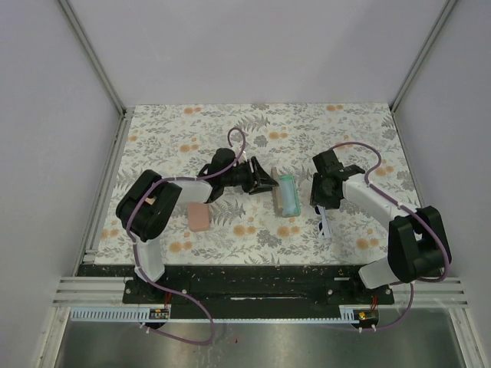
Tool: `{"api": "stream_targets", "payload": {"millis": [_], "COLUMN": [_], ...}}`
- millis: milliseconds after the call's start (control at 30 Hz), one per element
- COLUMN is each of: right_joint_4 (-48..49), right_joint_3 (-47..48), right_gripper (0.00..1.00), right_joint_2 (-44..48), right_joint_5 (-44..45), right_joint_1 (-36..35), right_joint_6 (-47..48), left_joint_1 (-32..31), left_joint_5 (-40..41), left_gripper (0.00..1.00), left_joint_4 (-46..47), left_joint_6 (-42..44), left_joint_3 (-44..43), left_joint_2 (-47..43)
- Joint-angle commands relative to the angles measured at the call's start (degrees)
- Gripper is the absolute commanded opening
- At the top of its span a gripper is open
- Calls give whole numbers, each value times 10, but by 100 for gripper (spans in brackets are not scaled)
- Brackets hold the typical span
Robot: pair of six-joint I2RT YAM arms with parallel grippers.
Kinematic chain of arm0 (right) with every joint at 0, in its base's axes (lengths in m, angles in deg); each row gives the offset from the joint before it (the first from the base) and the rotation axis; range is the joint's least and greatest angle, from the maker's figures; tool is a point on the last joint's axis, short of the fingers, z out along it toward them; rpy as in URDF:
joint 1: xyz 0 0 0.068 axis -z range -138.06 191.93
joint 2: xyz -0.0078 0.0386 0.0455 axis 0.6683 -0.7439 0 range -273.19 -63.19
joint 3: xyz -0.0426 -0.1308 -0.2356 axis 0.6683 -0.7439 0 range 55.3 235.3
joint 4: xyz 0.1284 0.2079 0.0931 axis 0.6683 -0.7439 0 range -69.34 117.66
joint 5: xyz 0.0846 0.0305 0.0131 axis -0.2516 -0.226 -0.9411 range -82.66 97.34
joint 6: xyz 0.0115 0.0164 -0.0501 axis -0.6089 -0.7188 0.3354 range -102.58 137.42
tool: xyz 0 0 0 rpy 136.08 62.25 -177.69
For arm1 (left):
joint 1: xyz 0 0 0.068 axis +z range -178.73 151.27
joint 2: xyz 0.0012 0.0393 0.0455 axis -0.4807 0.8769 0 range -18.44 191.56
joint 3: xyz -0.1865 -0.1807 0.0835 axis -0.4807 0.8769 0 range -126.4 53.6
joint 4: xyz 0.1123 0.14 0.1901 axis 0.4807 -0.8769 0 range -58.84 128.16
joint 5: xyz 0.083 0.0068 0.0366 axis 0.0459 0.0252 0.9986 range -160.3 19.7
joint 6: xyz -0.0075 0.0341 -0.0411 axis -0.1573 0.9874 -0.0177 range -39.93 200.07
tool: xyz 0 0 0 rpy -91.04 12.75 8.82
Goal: Organize the sunglasses
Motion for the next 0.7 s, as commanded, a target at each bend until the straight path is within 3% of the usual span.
{"api": "stream_targets", "payload": {"millis": [0, 300, 433, 500, 667], "right_joint_4": [2, 24, 27, 27, 17], "right_joint_3": [4, -1, -1, -5, -5], "right_gripper": [49, 46, 24, 9, 6], "right_joint_2": [-25, -80, -89, -69, -33], "right_joint_5": [42, 34, 26, 37, 48], "right_joint_1": [3, 1, 2, 3, 4], "right_joint_6": [-5, -14, -16, -21, -19], "left_joint_1": [-4, -8, -9, -9, -9], "left_joint_5": [19, 18, 15, 11, 20], "left_gripper": [48, 48, 48, 48, 48], "left_joint_4": [-17, -18, -15, -13, -13], "left_joint_6": [26, 25, 21, 21, 21], "left_joint_3": [-25, -29, -30, -30, -26], "left_joint_2": [-32, -32, -33, -34, -35]}}
